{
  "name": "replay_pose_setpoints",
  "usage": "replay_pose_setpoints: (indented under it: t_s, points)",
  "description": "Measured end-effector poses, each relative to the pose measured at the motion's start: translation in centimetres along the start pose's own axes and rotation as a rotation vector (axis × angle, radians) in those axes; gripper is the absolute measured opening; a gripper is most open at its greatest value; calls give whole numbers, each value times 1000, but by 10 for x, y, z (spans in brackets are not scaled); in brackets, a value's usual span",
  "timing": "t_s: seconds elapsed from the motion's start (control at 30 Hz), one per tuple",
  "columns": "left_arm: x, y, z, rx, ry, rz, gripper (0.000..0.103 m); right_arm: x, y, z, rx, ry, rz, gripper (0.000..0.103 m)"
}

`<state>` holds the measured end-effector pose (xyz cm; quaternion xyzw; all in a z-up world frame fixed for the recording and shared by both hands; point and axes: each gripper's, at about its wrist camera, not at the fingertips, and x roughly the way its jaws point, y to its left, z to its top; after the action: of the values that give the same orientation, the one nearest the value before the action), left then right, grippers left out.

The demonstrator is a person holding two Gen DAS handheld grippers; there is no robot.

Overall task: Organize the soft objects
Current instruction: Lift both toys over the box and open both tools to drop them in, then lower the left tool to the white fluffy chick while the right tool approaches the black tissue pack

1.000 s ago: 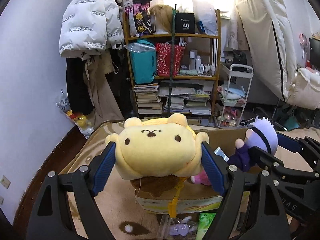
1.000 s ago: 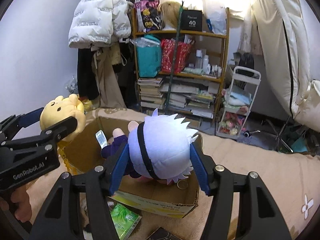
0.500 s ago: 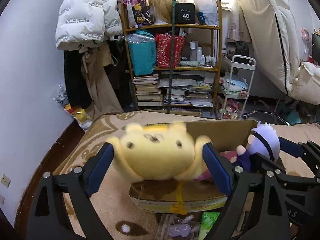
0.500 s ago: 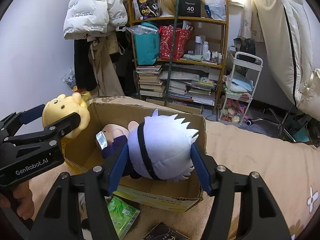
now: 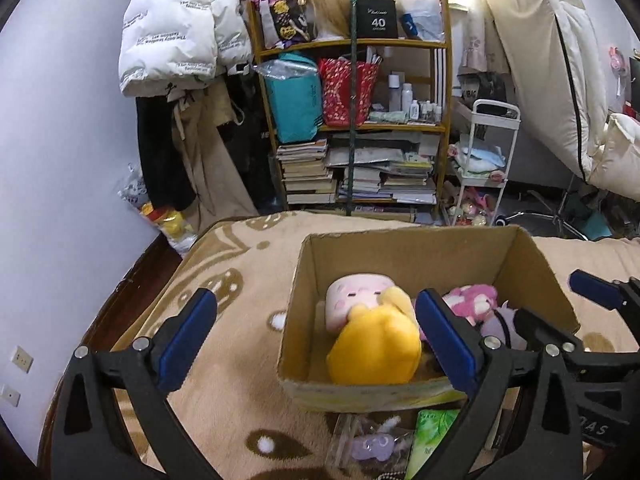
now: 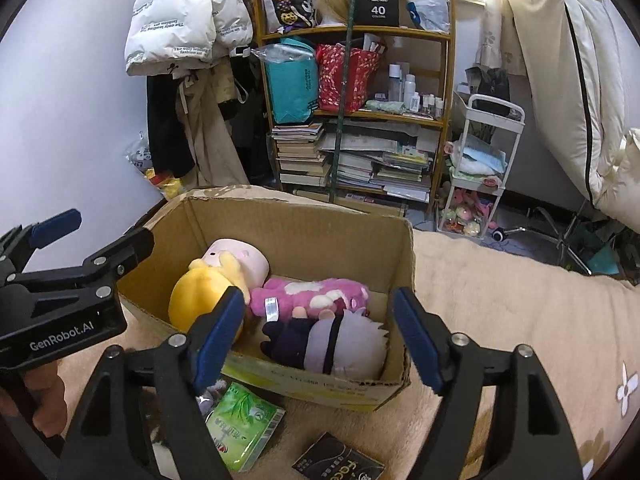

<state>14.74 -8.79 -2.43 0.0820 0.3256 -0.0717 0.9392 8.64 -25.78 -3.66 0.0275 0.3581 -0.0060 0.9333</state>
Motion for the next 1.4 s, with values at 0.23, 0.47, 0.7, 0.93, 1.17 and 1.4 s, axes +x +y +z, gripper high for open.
replay_pose_setpoints:
  t_s: [0.23, 0.47, 0.7, 0.93, 1.17, 1.4]
  points:
    - [-12, 9, -12, -3, 43, 10, 98, -20, -3, -7, 26, -11, -6, 92]
    - [-32, 14, -26, 21, 56, 32, 98, -44, -2, -15, 25, -24, -17, 98]
    - [-53, 16, -41, 13, 82, 24, 99, -58, -3, -26, 36, -1, -41, 99]
    - [-71, 14, -56, 25, 95, 24, 99, -68, -5, -39, 62, 20, -54, 99]
    - [-83, 16, -69, 16, 118, 14, 99, -75, -8, -48, 90, 35, -59, 99]
    - [-77, 18, -78, -21, 171, -11, 99, -71, -14, -53, 113, 54, -65, 99]
